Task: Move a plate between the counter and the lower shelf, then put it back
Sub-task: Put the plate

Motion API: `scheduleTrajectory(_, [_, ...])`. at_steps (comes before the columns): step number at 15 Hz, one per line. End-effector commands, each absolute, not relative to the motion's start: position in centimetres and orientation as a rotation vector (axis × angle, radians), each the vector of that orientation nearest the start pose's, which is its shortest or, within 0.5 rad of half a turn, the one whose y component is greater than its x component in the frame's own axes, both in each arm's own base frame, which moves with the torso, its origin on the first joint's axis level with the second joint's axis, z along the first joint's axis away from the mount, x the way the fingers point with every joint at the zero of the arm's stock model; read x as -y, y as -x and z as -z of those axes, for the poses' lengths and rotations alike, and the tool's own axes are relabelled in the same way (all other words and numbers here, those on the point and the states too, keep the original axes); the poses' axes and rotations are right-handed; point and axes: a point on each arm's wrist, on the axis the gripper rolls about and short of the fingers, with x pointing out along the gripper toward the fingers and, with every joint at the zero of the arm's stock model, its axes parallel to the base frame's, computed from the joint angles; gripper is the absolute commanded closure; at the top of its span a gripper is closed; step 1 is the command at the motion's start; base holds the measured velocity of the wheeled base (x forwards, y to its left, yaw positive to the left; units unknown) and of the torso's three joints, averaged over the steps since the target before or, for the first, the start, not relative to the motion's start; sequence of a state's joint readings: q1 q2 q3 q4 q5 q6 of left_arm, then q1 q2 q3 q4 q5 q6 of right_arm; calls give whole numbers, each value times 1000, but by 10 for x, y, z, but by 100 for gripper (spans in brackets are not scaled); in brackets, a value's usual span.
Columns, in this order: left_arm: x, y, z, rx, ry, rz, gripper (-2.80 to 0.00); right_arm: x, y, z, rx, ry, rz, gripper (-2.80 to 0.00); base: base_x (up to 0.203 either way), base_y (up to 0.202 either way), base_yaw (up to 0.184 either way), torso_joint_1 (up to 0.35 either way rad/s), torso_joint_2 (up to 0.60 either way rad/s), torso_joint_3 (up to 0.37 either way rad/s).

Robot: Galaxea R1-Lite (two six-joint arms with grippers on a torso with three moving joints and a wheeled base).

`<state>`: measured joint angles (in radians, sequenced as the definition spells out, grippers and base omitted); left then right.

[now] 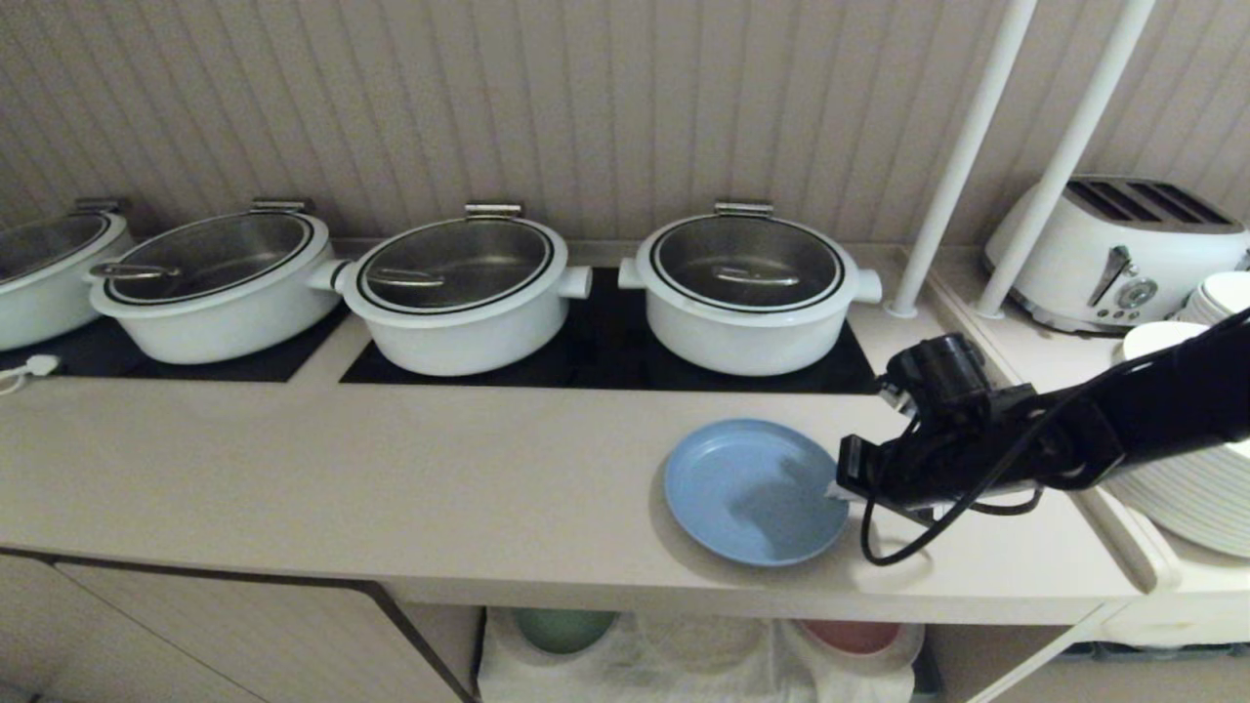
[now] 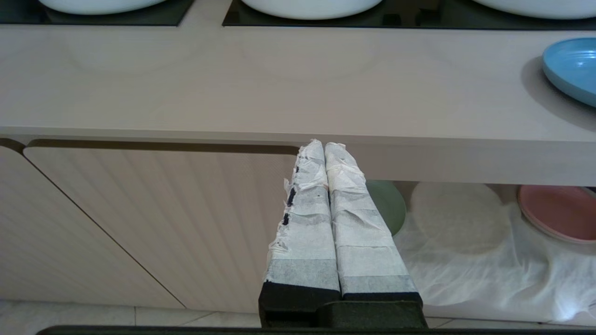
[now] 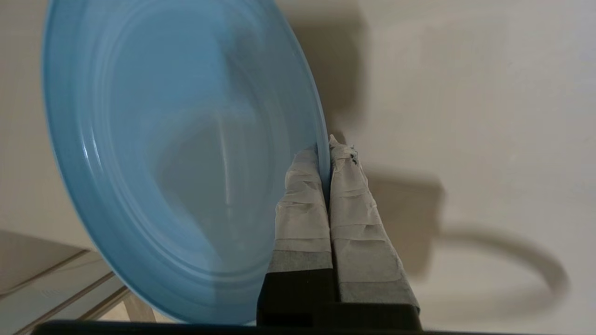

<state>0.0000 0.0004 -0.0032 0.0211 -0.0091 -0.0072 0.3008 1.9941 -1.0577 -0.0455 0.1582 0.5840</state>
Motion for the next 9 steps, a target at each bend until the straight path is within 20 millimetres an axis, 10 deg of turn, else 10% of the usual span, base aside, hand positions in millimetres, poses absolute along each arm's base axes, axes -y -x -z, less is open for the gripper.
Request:
scheduleTrajectory(1, [0, 23, -74, -18, 8, 9, 0, -106, -338, -93, -1002, -476, -141, 0, 0, 0, 0, 0, 0, 0])
scheduleTrajectory(9, [0, 23, -74, -18, 8, 9, 0, -106, -341, -90, -996, -478, -142, 0, 0, 0, 0, 0, 0, 0])
